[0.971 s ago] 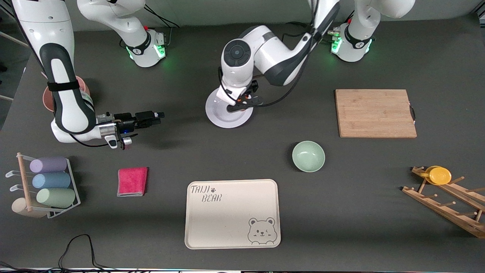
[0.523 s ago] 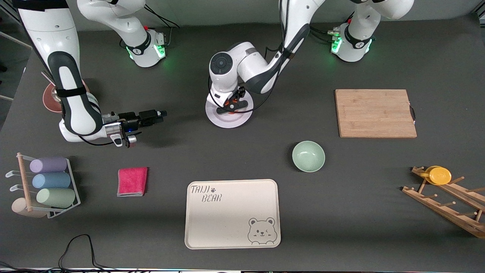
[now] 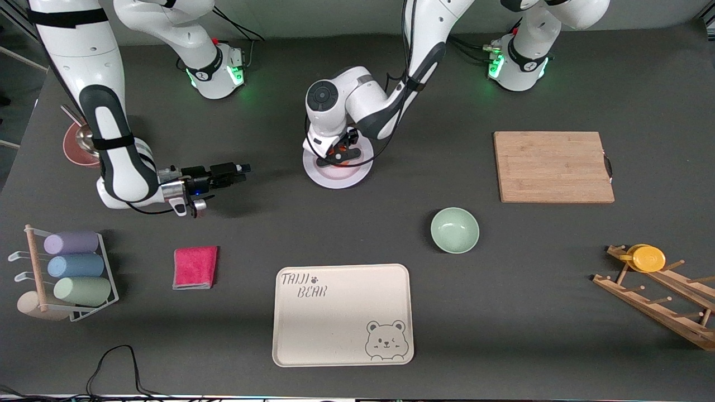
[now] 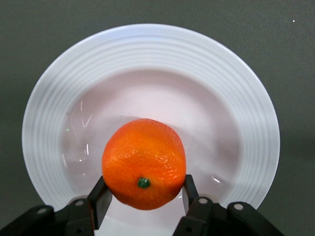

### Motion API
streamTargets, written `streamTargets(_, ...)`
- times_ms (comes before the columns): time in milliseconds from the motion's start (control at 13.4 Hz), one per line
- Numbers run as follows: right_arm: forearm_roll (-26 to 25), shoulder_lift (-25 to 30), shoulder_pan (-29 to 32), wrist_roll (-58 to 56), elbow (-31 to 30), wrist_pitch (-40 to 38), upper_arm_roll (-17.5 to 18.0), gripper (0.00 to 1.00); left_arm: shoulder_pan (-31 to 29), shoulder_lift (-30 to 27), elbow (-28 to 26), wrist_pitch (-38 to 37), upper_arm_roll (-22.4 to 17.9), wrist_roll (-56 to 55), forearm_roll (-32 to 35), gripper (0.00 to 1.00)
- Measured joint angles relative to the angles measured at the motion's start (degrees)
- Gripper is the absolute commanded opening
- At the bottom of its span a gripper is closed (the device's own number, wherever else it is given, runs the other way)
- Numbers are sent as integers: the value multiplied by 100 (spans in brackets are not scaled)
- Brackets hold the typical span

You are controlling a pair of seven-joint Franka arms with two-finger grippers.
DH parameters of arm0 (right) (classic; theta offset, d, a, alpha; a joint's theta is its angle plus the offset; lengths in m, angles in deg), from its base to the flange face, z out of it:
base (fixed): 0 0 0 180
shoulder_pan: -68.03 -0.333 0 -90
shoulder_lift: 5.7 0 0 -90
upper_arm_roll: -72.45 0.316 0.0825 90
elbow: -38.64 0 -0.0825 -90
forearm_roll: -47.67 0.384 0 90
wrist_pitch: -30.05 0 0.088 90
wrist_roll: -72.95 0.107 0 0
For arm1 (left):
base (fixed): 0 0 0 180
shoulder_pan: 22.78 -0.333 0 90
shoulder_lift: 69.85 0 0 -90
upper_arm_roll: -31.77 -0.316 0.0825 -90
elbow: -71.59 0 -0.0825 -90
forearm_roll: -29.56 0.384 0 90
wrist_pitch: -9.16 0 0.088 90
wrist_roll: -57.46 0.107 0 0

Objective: Place orange and plate with both arms
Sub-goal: 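Lower the orange onto the white plate and open the left gripper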

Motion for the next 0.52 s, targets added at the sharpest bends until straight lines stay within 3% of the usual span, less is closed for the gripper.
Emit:
streamTargets(299,413,-13,-439,-68,-201,334,10,100,1,-49,99,-165,-72,-41,36,100)
streamTargets(523,682,-13,-604,-115,-296,445,9,100,-31,-521,301,-1111,-377,-32,382,100)
